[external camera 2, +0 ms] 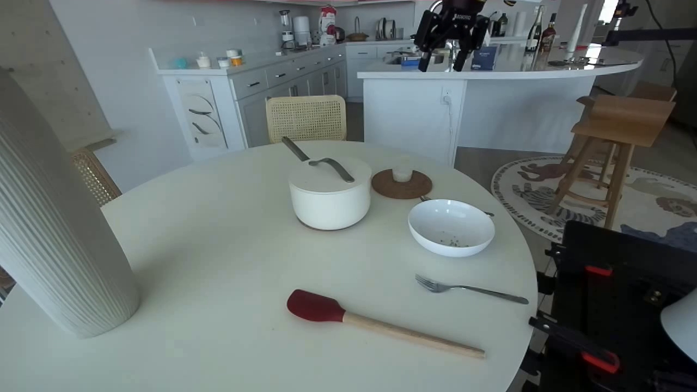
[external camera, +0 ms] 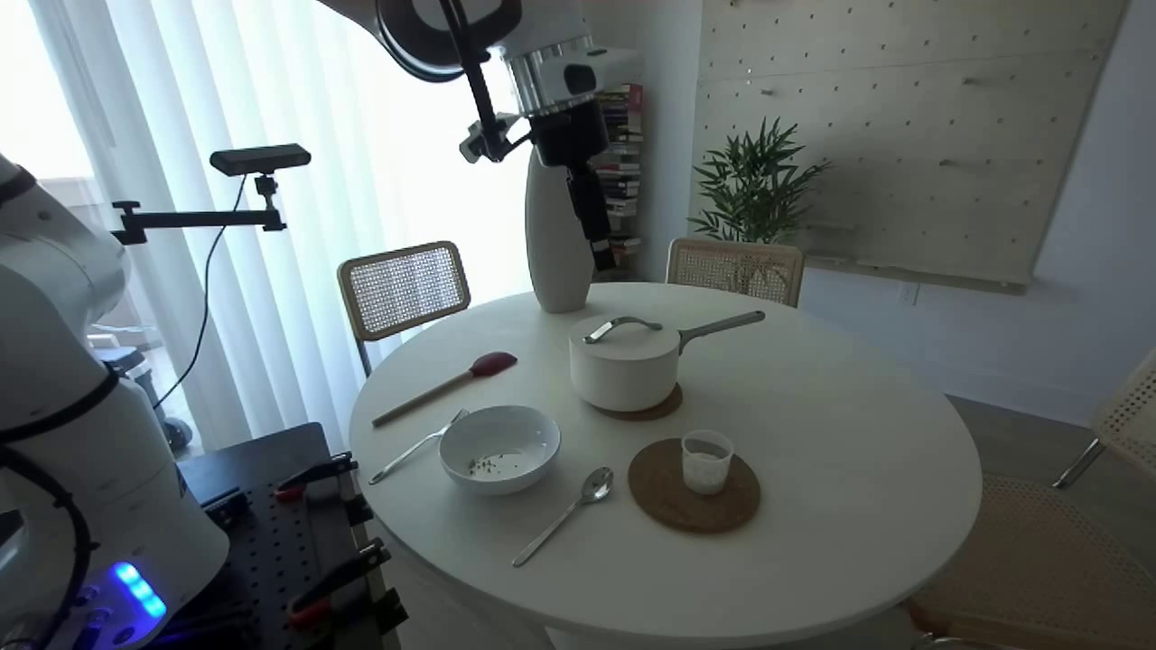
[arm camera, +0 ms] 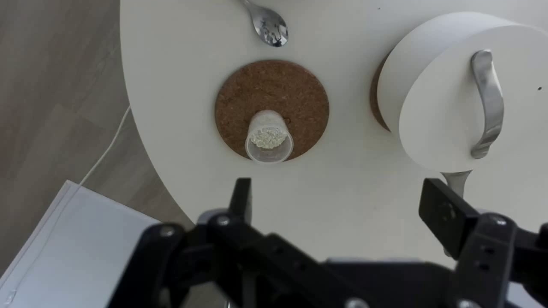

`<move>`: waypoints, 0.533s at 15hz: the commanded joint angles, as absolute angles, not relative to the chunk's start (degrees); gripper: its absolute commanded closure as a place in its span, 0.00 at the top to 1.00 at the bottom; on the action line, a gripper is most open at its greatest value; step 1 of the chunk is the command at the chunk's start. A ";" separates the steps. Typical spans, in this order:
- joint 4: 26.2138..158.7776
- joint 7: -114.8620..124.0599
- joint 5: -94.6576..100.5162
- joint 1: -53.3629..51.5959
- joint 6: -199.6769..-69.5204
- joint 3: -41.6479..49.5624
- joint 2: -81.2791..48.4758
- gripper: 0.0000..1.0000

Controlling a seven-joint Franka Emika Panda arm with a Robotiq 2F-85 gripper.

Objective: Take the clear cup and place it at the left side of the white pot

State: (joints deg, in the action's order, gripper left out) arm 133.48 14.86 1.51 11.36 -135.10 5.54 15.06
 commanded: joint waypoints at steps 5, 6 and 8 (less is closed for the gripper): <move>128.04 14.99 -1.16 11.96 -138.00 9.50 5.12 1.00; 127.38 14.83 -1.46 12.07 -138.30 10.09 3.75 1.00; 125.90 13.83 -2.75 12.15 -138.90 11.17 1.14 1.00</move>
